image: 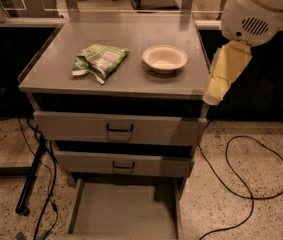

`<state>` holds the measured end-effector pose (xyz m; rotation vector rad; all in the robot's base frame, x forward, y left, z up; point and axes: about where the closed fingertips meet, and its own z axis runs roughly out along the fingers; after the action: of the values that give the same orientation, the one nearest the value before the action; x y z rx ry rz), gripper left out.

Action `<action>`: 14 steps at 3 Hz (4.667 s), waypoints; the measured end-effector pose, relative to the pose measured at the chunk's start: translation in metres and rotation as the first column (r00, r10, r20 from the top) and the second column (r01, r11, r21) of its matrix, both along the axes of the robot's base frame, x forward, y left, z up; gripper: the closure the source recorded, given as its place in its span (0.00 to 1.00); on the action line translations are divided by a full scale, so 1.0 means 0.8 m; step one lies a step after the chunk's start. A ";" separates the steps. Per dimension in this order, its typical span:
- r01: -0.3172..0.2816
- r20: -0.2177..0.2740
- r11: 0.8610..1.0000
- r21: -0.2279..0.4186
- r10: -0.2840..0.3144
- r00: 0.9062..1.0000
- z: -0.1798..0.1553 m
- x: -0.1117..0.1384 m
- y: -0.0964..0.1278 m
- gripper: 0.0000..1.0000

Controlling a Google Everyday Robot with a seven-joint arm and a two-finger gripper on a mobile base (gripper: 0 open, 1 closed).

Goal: Place green jalapeno chip bag into bottom drawer

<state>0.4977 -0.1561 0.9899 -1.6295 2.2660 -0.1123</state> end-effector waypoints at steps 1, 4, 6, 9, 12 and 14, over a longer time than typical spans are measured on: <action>-0.027 0.011 0.997 0.069 0.027 1.000 -0.008 0.016 0.032 0.00; -0.123 -0.018 0.959 0.257 0.132 0.991 -0.043 0.063 0.129 0.00; -0.071 -0.009 0.963 0.261 0.076 0.997 -0.074 0.104 0.176 0.00; -0.069 -0.014 0.966 0.251 0.074 0.997 -0.104 0.188 0.232 0.00; -0.115 -0.005 0.973 0.198 0.119 0.993 -0.114 0.276 0.295 0.00; -0.083 -0.108 0.959 0.270 0.116 0.987 -0.140 0.282 0.316 0.00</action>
Offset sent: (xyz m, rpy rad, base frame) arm 0.0696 0.1331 -0.0504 0.3224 0.0572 0.1325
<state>0.7235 0.0969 0.8775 -1.6405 2.1689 0.3113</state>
